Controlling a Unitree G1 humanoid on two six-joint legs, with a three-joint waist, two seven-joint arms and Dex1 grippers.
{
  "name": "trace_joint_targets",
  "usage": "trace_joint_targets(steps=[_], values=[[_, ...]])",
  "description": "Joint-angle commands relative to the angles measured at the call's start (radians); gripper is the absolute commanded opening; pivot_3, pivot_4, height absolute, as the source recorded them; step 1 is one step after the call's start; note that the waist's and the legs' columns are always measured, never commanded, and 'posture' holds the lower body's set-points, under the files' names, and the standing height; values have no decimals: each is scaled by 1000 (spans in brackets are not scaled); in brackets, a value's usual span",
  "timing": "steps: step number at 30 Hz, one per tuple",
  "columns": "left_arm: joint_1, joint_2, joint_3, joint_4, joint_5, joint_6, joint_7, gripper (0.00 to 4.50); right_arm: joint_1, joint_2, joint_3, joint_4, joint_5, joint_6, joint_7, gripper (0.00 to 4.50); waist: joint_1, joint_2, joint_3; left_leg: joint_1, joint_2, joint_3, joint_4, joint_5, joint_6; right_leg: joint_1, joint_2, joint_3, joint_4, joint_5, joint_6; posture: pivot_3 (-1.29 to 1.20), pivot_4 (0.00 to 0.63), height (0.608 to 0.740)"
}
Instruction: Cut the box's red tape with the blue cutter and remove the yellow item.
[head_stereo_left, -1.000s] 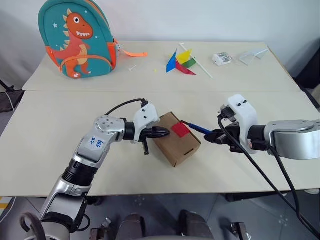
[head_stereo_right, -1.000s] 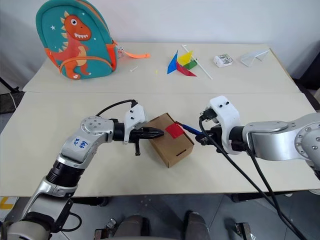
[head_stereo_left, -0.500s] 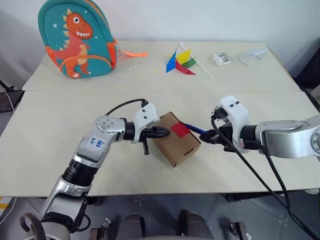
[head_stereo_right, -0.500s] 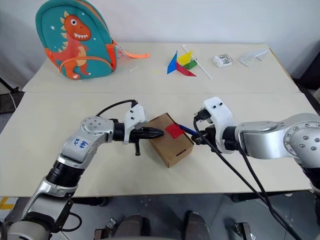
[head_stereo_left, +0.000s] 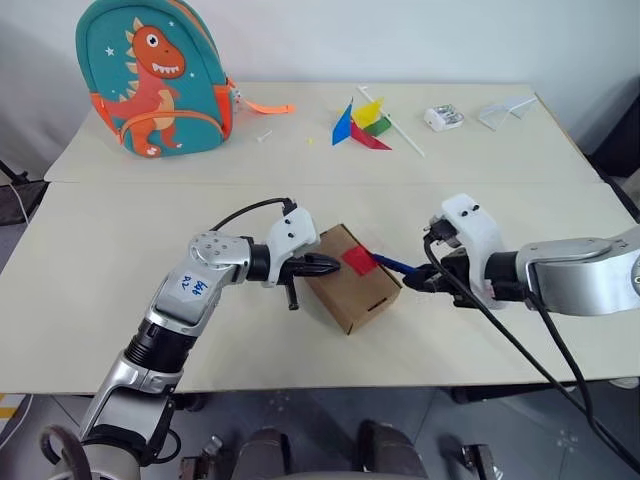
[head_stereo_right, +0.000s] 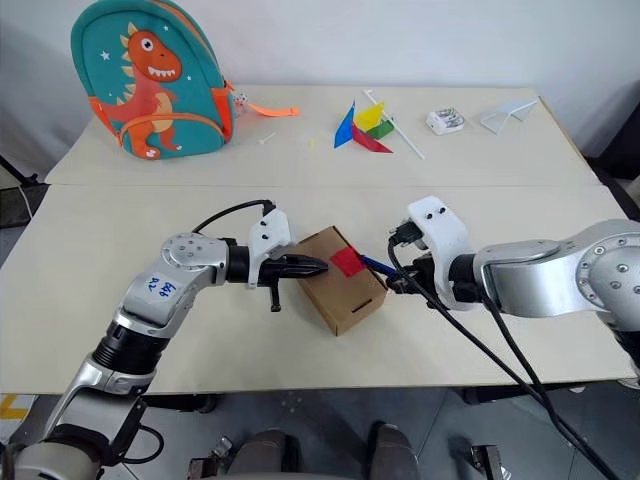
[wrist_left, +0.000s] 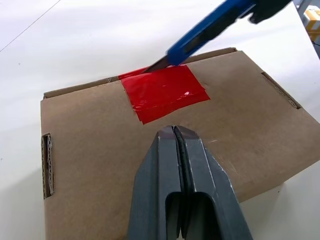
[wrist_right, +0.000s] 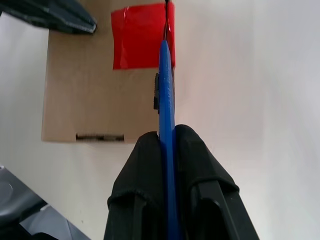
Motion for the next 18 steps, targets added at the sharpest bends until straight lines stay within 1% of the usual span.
trace_joint_targets(steps=[1,9,13,18], values=[[28,3,-34,21,16,34,5,0,16,-40,-9,-56,28,-22,28,121,0,0,0,0,0,0,0,0,0,0,0,0,0,0,0,0,150,740],[25,-5,-45,30,21,33,8,0,99,-109,-23,-118,28,-109,59,121,1,0,0,0,0,0,0,0,0,0,0,0,0,0,0,0,150,740],[27,-6,-47,29,20,33,4,0,171,-171,-61,-158,28,-161,79,121,2,0,-1,0,0,0,0,0,0,0,0,0,0,0,0,0,150,740],[22,-7,-50,39,21,26,-1,0,215,-239,-100,-185,28,-198,139,121,1,0,-1,0,0,0,0,0,0,0,0,0,0,0,0,0,150,740]])
